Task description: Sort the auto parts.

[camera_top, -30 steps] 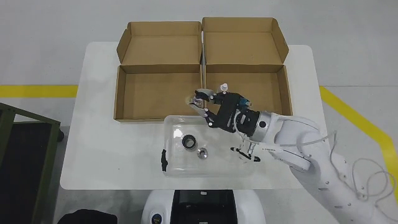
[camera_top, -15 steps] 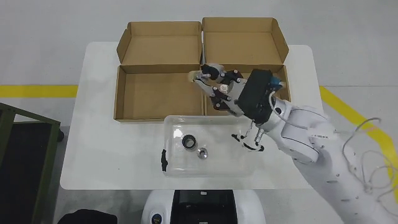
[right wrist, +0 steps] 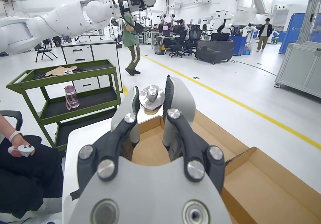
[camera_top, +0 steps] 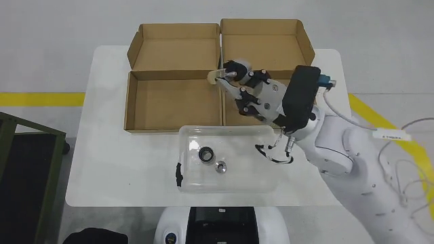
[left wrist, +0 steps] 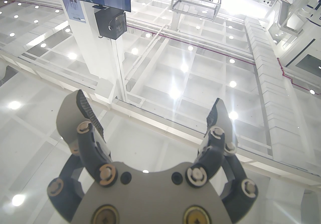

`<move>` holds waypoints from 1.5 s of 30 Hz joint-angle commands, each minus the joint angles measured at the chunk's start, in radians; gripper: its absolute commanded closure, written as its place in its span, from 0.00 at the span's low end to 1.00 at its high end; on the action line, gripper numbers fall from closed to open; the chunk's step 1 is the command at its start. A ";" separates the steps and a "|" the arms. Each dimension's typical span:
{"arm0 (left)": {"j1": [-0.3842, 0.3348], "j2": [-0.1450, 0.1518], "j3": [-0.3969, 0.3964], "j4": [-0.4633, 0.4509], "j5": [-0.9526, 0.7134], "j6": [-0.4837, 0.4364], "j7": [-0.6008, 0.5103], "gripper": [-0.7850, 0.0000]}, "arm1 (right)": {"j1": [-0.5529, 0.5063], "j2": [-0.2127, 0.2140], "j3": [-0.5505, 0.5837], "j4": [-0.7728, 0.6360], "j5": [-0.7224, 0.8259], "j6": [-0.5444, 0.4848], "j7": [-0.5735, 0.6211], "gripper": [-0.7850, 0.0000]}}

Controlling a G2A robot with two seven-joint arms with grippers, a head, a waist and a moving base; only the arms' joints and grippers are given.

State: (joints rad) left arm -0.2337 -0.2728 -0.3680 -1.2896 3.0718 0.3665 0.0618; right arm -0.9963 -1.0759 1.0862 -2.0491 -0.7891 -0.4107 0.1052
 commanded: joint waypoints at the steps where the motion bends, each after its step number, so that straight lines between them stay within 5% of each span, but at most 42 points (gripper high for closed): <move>1: 0.000 0.000 0.000 0.000 0.000 0.000 0.000 0.00 | -0.005 -0.001 0.008 0.005 0.007 -0.004 0.000 1.00; 29: 0.000 0.000 0.000 0.000 0.000 0.000 0.000 0.00 | -0.154 0.035 0.190 0.215 -0.266 -0.069 0.237 1.00; 45: 0.000 0.000 0.000 0.000 0.000 0.000 0.000 0.00 | -0.109 0.031 0.140 0.340 -0.351 -0.097 0.329 1.00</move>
State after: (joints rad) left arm -0.2337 -0.2728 -0.3680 -1.2896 3.0718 0.3665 0.0618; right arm -1.1083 -1.0441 1.2320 -1.7177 -1.1392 -0.5069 0.4307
